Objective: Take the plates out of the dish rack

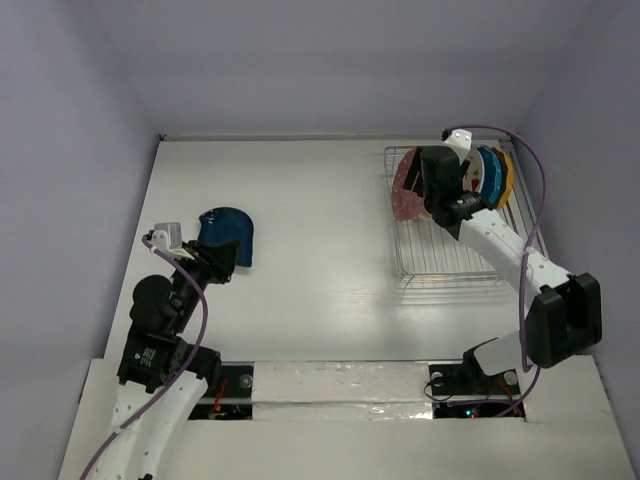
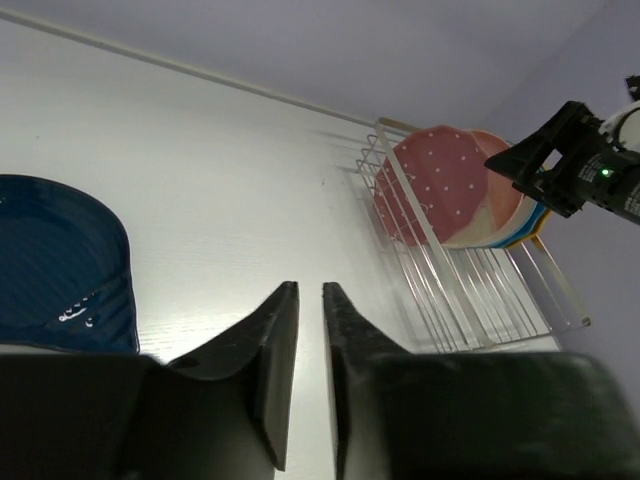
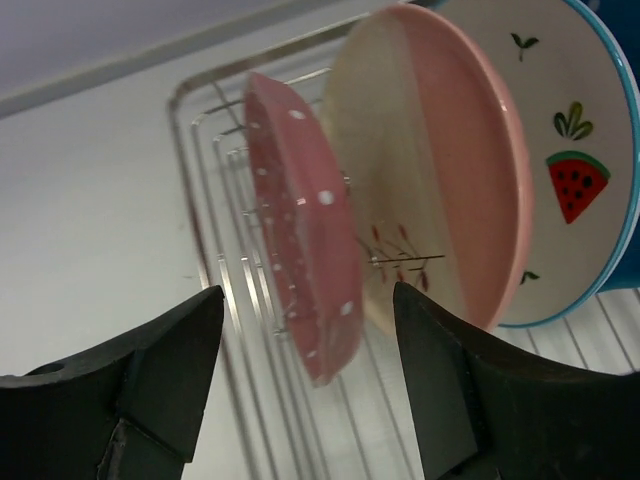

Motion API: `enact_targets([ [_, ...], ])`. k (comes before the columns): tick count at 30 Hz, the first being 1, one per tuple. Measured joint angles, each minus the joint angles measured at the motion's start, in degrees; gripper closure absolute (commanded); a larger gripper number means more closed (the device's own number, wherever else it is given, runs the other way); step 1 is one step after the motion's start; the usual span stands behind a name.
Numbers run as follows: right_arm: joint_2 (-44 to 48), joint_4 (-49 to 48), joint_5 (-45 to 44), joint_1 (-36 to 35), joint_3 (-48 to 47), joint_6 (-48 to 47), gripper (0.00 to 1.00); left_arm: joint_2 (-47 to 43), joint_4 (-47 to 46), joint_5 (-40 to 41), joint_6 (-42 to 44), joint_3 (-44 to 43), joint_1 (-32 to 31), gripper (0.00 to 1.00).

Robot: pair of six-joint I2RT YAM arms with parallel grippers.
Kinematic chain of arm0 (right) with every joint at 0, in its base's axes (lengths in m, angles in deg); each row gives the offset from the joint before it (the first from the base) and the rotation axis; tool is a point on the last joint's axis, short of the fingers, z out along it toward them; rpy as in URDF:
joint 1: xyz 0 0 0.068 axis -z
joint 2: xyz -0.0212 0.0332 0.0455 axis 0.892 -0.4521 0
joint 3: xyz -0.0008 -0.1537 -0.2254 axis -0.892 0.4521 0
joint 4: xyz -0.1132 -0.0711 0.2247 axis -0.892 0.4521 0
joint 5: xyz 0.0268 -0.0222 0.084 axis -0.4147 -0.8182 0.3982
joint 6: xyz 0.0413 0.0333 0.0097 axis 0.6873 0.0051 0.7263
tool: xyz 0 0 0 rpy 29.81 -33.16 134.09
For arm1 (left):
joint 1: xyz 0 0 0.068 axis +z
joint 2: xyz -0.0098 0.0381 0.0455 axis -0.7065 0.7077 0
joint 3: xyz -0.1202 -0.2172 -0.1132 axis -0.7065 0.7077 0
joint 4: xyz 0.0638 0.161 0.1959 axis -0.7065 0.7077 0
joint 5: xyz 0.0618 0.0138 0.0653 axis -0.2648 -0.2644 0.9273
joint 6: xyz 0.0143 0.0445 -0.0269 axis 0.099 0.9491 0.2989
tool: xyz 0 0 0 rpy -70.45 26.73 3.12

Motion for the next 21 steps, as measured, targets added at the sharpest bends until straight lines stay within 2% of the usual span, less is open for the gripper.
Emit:
enact_targets([
  [1, -0.83, 0.24, 0.5, 1.18, 0.15, -0.24, 0.27, 0.0, 0.0, -0.04, 0.0, 0.0, 0.0, 0.76],
  [4, -4.24, 0.22, 1.86, 3.93, 0.0, -0.92, 0.37, -0.07, -0.02, -0.04, 0.07, 0.0, 0.0, 0.68],
  [6, -8.2, 0.61, 2.38, 5.2, -1.6, -1.42, 0.47, -0.11, -0.02, -0.07, 0.07, 0.0, 0.0, 0.67],
  [10, -13.75, 0.63, 3.54, 5.44, -3.48, -2.01, 0.56, -0.11, 0.0, -0.07, 0.11, 0.0, 0.0, 0.65],
  [14, -13.29, 0.7, 5.11, 5.25, -3.54, -4.31, 0.91, -0.15, 0.0, -0.09, 0.11, 0.0, 0.07, 0.64],
  [16, -12.98, 0.79, 5.09, 4.81, -3.54, -4.79, 0.95, -0.22, -0.02, -0.13, 0.11, 0.0, 0.37, 0.64],
  [21, -10.62, 2.49, 5.05, 4.72, -3.54, -6.12, 0.96, -0.44, 0.0, -0.37, 0.09, 0.0, 0.74, 0.63],
])
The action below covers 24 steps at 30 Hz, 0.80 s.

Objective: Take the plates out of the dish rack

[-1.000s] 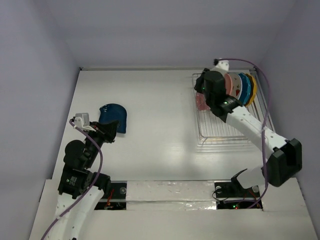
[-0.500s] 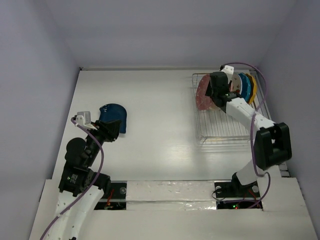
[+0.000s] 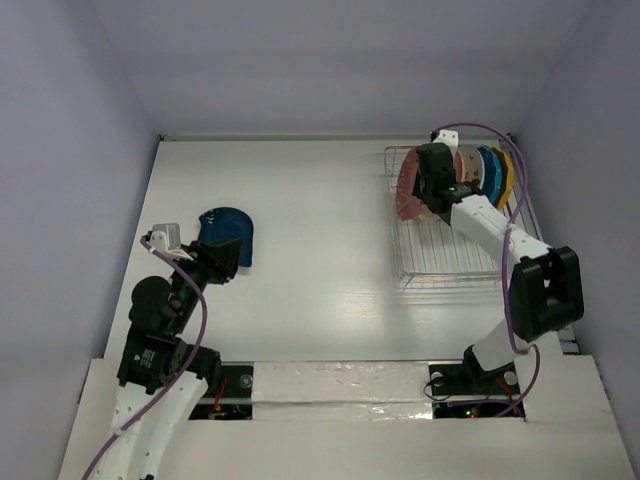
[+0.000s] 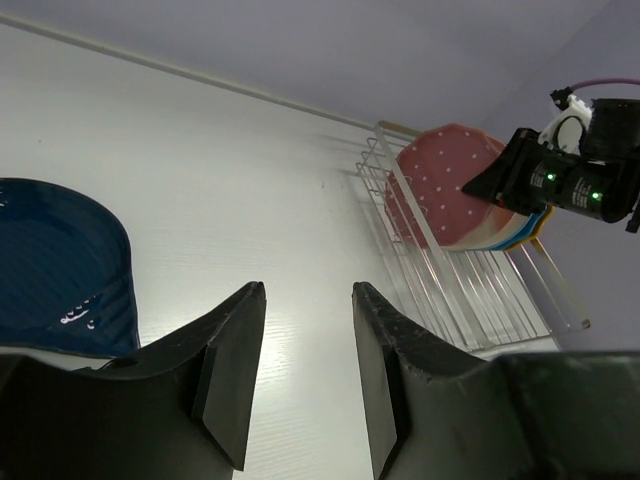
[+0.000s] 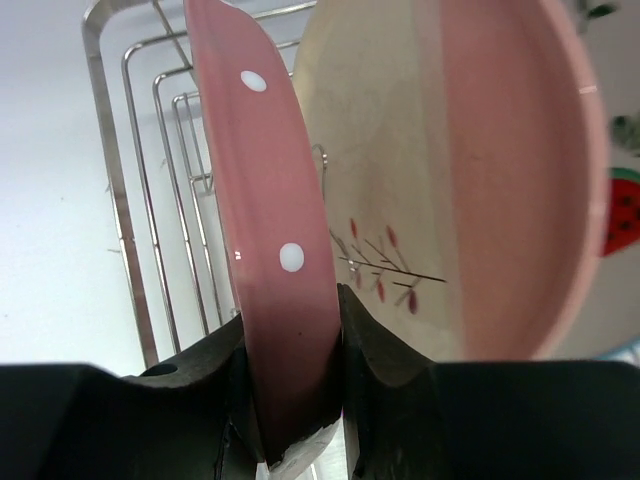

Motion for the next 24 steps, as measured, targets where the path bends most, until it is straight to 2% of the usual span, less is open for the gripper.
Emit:
enact_targets([
  [2, 1.88, 1.09, -0.39, -0.02, -0.04, -0.92, 1.0, -0.04, -0.02, -0.28, 0.02, 0.0, 0.09, 0.62],
  [9, 6.1, 3.67, -2.01, 0.22, -2.78, -3.26, 1.0, -0.11, -0.02, -0.7, 0.0, 0.0, 0.37, 0.61],
  [15, 13.11, 4.59, 0.31, 0.0, -2.64, -1.38, 1.0, -0.11, -0.02, -0.85, 0.02, 0.0, 0.7, 0.61],
  [20, 18.03, 1.66, 1.4, -7.52, -2.82, 1.88, 1.0, -0.11, -0.02, -1.11, 0.0, 0.0, 1.27, 0.61],
  [24, 13.64, -4.42, 7.54, -12.2, -3.98, 6.99, 1.0, -0.11, -0.02, -1.11, 0.0, 0.0, 1.49, 0.61],
])
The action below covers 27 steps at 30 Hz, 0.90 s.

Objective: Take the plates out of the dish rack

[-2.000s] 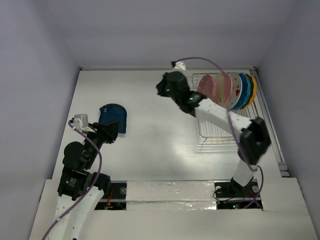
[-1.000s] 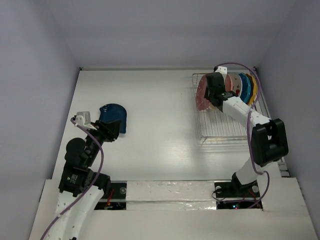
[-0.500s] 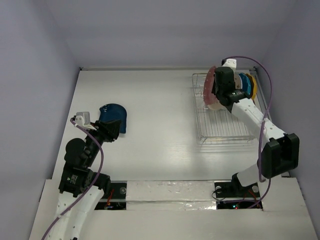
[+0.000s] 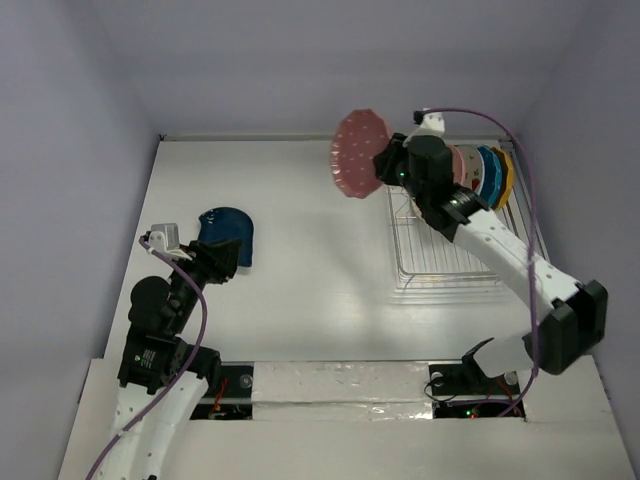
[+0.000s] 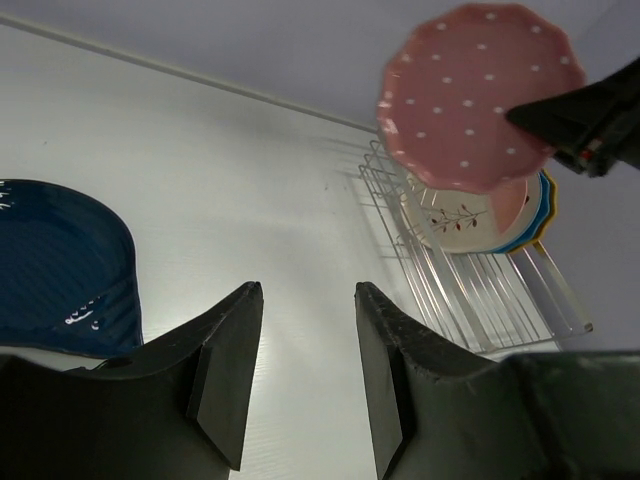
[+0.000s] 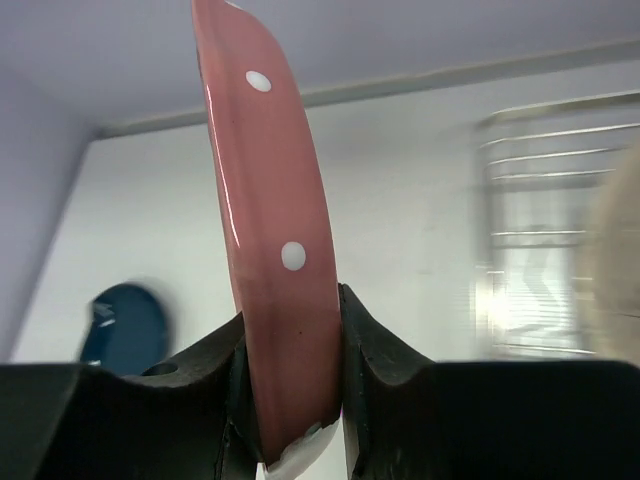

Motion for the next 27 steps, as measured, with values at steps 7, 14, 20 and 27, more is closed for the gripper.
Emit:
enact_targets([
  [7, -18.49, -8.66, 13.16, -1.49, -2.82, 13.42, 1.0, 0.0, 0.0, 0.02, 0.0, 0.0, 0.02, 0.6],
  [14, -32.63, -8.68, 14.29, -1.99, -8.39, 21.51, 1.0, -0.09, 0.0, 0.02, 0.0, 0.0, 0.02, 0.6],
  [20, -37.99, -9.05, 14.16, -2.73, -9.44, 25.66, 0.92, -0.11, 0.0, 0.0, 0.0, 0.0, 0.02, 0.6],
  [27, -39.12, -11.85, 15.1, -3.3, -9.05, 28.15, 0.5, -0.11, 0.0, -0.02, 0.0, 0.0, 0.02, 0.6],
])
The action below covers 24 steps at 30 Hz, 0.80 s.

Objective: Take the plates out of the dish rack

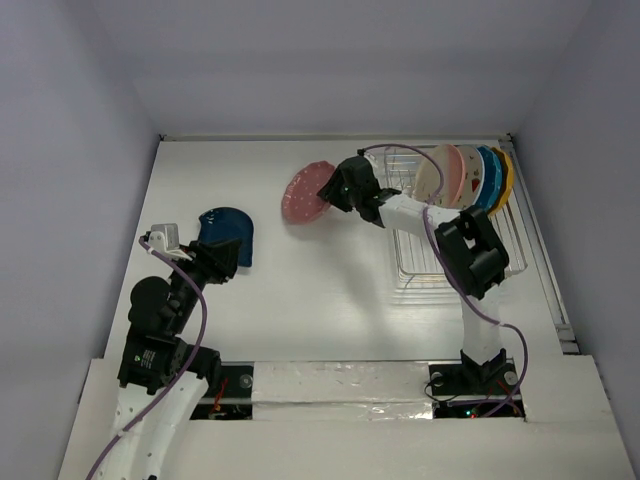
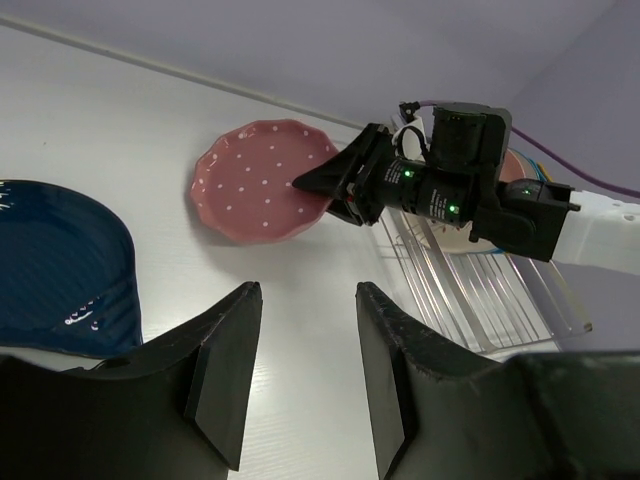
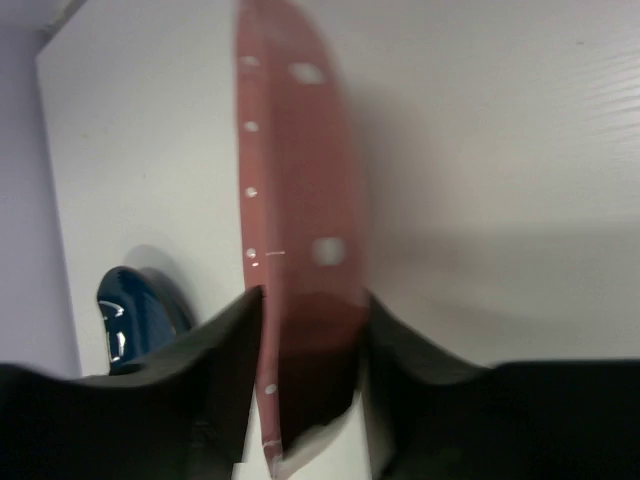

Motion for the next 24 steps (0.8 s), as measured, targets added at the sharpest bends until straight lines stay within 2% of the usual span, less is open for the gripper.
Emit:
enact_targets([
  [3, 0.04, -3.13, 0.57, -0.15, 1.53, 0.79, 0.34, 0.0, 0.0, -0.04, 0.0, 0.0, 0.0, 0.6],
  [8, 0.04, -4.5, 1.7, -0.17, 5.64, 0.83, 0.2, 0.0, -0.02, -0.57, 0.0, 0.0, 0.0, 0.6],
  [9, 0.04, -4.46, 1.99, -0.2, 6.19, 0.79, 0.14, 0.0, -0.02, -0.68, 0.0, 0.0, 0.0, 0.6],
  [24, 0.15, 0.96, 1.79, -0.44, 6.95, -5.86, 0.07, 0.0, -0.02, -1.33, 0.0, 0.0, 0.0, 0.6],
])
